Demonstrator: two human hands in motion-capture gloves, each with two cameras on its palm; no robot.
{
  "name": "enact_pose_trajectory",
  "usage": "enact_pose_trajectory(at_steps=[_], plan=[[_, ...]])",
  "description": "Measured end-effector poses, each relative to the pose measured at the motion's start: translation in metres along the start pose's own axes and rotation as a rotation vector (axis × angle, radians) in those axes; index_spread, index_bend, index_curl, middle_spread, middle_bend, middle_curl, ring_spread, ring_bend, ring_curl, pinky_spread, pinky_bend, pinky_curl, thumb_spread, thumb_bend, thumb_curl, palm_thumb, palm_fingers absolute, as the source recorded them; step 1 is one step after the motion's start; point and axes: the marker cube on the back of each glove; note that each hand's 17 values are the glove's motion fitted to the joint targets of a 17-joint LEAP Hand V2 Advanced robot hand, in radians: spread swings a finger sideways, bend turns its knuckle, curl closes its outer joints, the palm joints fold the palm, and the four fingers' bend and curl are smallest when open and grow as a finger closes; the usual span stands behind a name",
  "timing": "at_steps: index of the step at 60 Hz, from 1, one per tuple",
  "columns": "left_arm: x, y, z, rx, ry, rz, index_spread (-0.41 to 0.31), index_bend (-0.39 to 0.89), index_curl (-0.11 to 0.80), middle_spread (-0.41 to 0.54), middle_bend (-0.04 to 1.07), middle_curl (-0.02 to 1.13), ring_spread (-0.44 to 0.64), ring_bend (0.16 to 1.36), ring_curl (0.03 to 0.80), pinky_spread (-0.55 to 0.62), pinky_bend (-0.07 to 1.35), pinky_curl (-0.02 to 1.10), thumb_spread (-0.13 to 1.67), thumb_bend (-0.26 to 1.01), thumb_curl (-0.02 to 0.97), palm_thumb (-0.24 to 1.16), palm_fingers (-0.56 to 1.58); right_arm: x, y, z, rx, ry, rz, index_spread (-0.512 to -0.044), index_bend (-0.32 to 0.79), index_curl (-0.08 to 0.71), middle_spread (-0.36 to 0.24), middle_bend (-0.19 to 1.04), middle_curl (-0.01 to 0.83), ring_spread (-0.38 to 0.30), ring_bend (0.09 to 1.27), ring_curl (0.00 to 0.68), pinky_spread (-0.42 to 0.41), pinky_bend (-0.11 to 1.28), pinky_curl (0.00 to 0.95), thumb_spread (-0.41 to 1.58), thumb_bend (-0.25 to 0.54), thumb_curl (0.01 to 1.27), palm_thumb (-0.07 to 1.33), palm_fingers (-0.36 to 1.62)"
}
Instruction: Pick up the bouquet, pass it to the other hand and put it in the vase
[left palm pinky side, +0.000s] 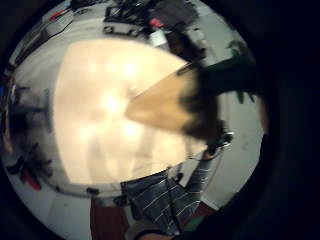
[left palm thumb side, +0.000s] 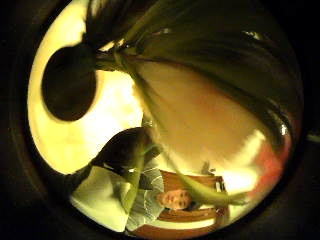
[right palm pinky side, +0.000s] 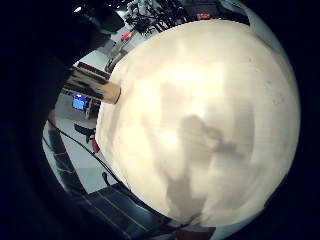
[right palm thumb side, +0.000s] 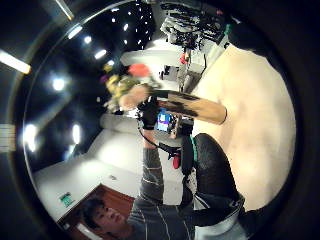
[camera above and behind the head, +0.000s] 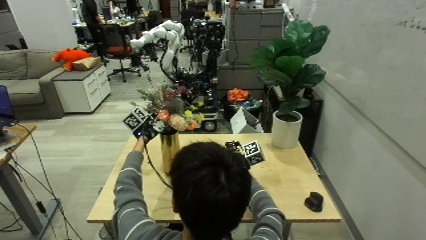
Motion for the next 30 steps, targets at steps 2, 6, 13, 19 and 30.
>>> enact_pose_trajectory(at_steps=[2, 6, 13, 19, 30], plan=[[-0.026, -0.010, 0.002, 0.043, -0.034, -0.151, 0.079, -0.02, 0.363, 0.236, 0.25, 0.41, 0.24, 0.60, 0.343, 0.27, 0.45, 0.36, 0.85, -0.06, 0.311, 0.25, -0.42, -0.007, 0.004, 0.003, -0.010, -0.037, -0.040, -0.337, 0.16, 0.294, -0.103, 0.17, 0.339, -0.073, 0.34, 0.329, 0.217, 0.35, 0.346, 1.08, -0.022, 0.46, 0.67, 0.51], [-0.067, -0.025, -0.003, 0.180, -0.145, -0.305, 0.132, -0.02, 0.287, 0.353, 0.17, 0.34, 0.35, 0.56, 0.297, 0.37, 0.41, 0.32, 0.82, -0.04, 0.318, 0.26, -0.38, 0.001, 0.007, 0.003, 0.014, 0.058, 0.013, -0.334, 0.16, 0.302, -0.103, 0.17, 0.336, -0.073, 0.33, 0.329, 0.221, 0.35, 0.346, 1.08, -0.022, 0.46, 0.67, 0.51], [-0.074, 0.026, -0.004, 0.234, -0.158, -0.124, 0.177, 0.01, 0.192, 0.458, 0.15, 0.29, 0.47, 0.52, 0.269, 0.47, 0.38, 0.30, 0.79, -0.03, 0.328, 0.27, -0.34, 0.002, 0.016, 0.000, 0.047, 0.141, 0.052, -0.334, 0.17, 0.311, -0.103, 0.17, 0.332, -0.073, 0.32, 0.327, 0.226, 0.34, 0.345, 1.08, -0.022, 0.45, 0.67, 0.51], [-0.078, 0.059, -0.001, 0.178, -0.073, -0.177, 0.193, 0.02, 0.136, 0.499, 0.15, 0.26, 0.52, 0.51, 0.259, 0.52, 0.36, 0.29, 0.79, -0.04, 0.332, 0.28, -0.32, -0.021, 0.030, 0.007, -0.009, -0.015, -0.041, -0.326, 0.16, 0.316, -0.102, 0.17, 0.328, -0.070, 0.31, 0.326, 0.228, 0.33, 0.345, 1.08, -0.022, 0.45, 0.67, 0.52], [-0.075, 0.084, 0.006, 0.093, 0.087, 0.158, 0.197, 0.04, 0.074, 0.515, 0.16, 0.23, 0.56, 0.49, 0.250, 0.54, 0.33, 0.29, 0.78, -0.04, 0.336, 0.28, -0.27, 0.003, 0.028, 0.005, 0.039, 0.178, -0.073, -0.323, 0.16, 0.321, -0.102, 0.17, 0.323, -0.066, 0.31, 0.328, 0.230, 0.32, 0.348, 1.08, -0.023, 0.45, 0.67, 0.52]])
